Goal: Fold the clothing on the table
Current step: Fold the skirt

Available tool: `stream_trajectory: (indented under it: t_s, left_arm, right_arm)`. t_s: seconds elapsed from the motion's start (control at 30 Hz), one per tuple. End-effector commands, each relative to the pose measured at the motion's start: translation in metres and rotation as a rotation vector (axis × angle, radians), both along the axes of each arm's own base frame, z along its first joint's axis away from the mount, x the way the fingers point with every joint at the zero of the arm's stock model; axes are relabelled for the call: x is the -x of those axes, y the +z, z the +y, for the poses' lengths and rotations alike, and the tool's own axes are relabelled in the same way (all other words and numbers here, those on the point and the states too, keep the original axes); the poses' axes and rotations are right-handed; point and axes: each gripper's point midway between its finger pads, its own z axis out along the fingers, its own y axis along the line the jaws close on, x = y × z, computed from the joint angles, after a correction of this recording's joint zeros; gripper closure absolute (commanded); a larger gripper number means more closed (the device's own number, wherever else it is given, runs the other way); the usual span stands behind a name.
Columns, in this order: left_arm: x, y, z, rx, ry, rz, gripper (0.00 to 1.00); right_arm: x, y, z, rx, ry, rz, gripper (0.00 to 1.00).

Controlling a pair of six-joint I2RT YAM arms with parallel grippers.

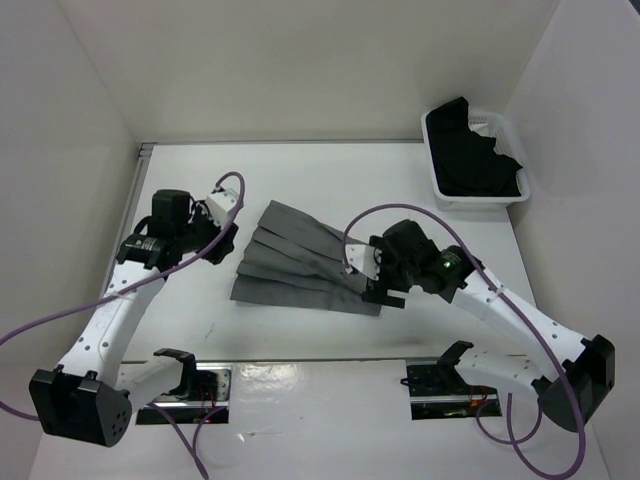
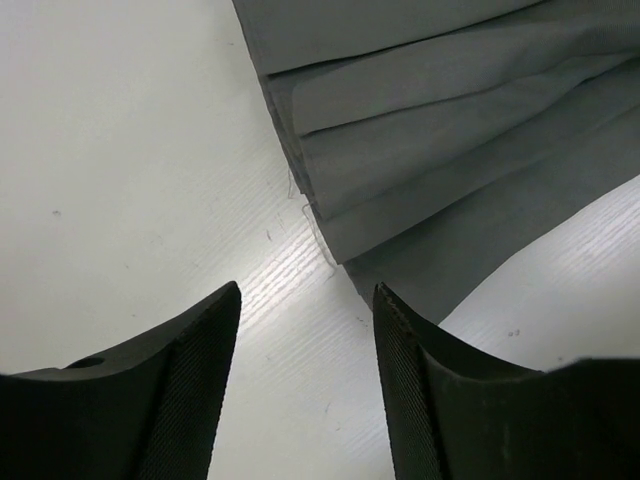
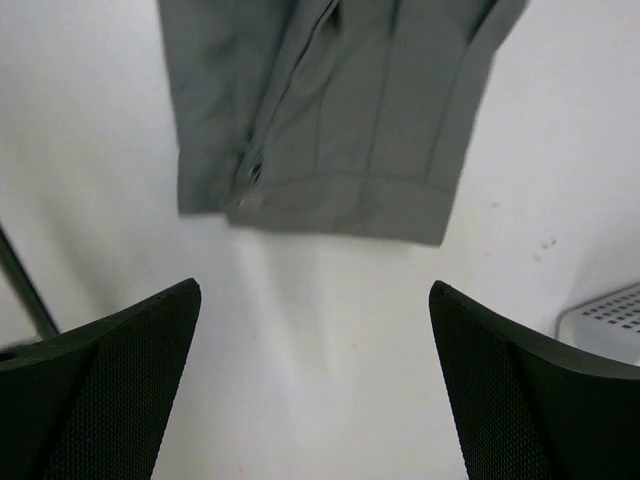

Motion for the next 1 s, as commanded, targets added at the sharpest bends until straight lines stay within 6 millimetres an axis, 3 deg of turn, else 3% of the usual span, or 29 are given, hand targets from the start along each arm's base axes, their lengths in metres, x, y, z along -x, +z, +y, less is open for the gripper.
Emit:
stream_trajectory:
  t_s: [0.0,0.03,0.07,0.1,0.17,0.27,0.4,0.47,0.5,0.57,0.97]
  left_arm:
    - [-0.006,0.008,0.005,0.041,0.066,-0.034,0.36]
    - [-0.009,0.003,0.011,0.031,0.103,-0.019,0.3]
    - [-0.01,0.003,0.016,0.03,0.132,-0.016,0.26]
    - [-0.011,-0.002,0.017,0.03,0.148,0.004,0.21]
    - [-0.014,-0.007,0.028,0.029,0.212,0.026,0.07]
    - [-0.014,-0.01,0.036,0.033,0.257,0.054,0.0]
    - [-0.013,0.0,0.051,0.045,0.336,0.034,0.0]
    - [-0.011,-0.005,0.057,0.039,0.355,0.033,0.0]
    - [-0.011,-0.005,0.057,0.039,0.355,0.033,0.0]
    - [-0.012,-0.001,0.06,0.043,0.367,0.014,0.0]
    - [-0.016,-0.005,0.062,0.046,0.387,0.036,0.0]
  right_arm:
    - [-0.034,0.033,0.043,-0.231,-0.062,-0.123,0.01]
    - [-0.041,0.036,0.055,-0.28,-0.083,-0.109,0.01]
    - [-0.041,0.017,0.066,-0.267,-0.076,-0.022,0.01]
    - [-0.048,0.022,0.079,-0.291,-0.077,-0.002,0.01]
    - [-0.056,0.01,0.094,-0.296,-0.099,0.069,0.01]
    - [-0.067,-0.009,0.118,-0.298,-0.084,0.158,0.01]
    - [-0.07,-0.019,0.15,-0.303,-0.025,0.214,0.01]
    - [-0.076,-0.015,0.161,-0.307,-0.002,0.202,0.01]
    - [-0.078,-0.023,0.161,-0.285,-0.012,0.215,0.01]
    - [-0.084,-0.018,0.169,-0.3,-0.003,0.21,0.01]
    - [-0.083,-0.045,0.182,-0.275,0.016,0.284,0.01]
